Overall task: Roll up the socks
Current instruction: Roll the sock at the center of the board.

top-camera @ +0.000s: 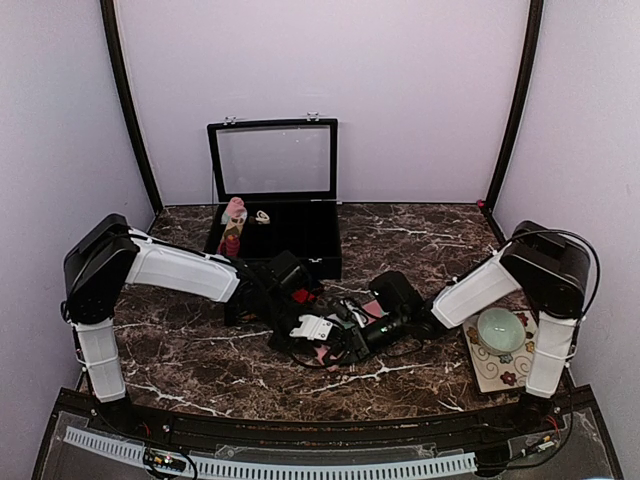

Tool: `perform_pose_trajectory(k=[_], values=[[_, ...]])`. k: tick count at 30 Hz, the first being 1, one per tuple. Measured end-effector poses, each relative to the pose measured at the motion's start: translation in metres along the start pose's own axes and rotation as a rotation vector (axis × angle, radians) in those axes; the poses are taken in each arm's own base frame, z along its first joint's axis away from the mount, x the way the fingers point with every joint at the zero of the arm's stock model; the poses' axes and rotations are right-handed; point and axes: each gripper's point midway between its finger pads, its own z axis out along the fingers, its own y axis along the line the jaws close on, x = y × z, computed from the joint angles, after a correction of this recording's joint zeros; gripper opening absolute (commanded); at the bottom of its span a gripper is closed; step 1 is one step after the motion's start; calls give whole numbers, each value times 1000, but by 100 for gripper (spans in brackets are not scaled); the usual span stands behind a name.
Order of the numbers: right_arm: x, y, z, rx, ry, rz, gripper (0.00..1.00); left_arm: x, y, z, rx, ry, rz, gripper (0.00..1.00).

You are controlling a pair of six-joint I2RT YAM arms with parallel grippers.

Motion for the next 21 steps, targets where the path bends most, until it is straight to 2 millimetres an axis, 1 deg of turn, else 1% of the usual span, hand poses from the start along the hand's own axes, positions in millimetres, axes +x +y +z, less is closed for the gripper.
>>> perform_pose_trajectory(k=[1, 2, 3, 4, 5, 7, 9, 11, 13, 14, 16, 19, 21], values=[[1, 2, -2, -1, -1, -2, 99, -1, 0, 1, 12, 3, -7, 5], [0, 5, -4, -6, -6, -10, 99, -1, 0, 1, 26, 6, -16, 1], [0, 8, -7, -9, -10, -11, 99, -5, -3, 2, 49, -17, -8, 0], [-1, 11, -13, -15, -19, -14, 99, -17, -5, -1, 77, -67, 4, 0], [-3, 12, -18, -6, -35, -22, 99, -23, -4, -4, 84, -89, 7, 0], [-3, 8, -25, 31, -54, -23, 99, -29, -3, -5, 100, -100, -4, 0], [-2, 4, -32, 74, -69, -30, 99, -33, -7, 0, 141, -133, -19, 0], [0, -3, -40, 138, -87, -32, 99, -32, -13, 2, 176, -139, -40, 0], [-1, -9, -51, 212, -115, -37, 99, -23, -23, 8, 222, -113, -92, 0], [1, -13, -55, 245, -123, -39, 100, -24, -25, 10, 243, -121, -116, 0], [3, -22, -68, 333, -145, -42, 99, -23, -27, 7, 266, -117, -165, 0], [12, -37, -90, 478, -163, -33, 99, -23, -33, 5, 307, -121, -228, 0], [18, -50, -111, 597, -187, -23, 100, -23, -38, 4, 335, -123, -274, 0]])
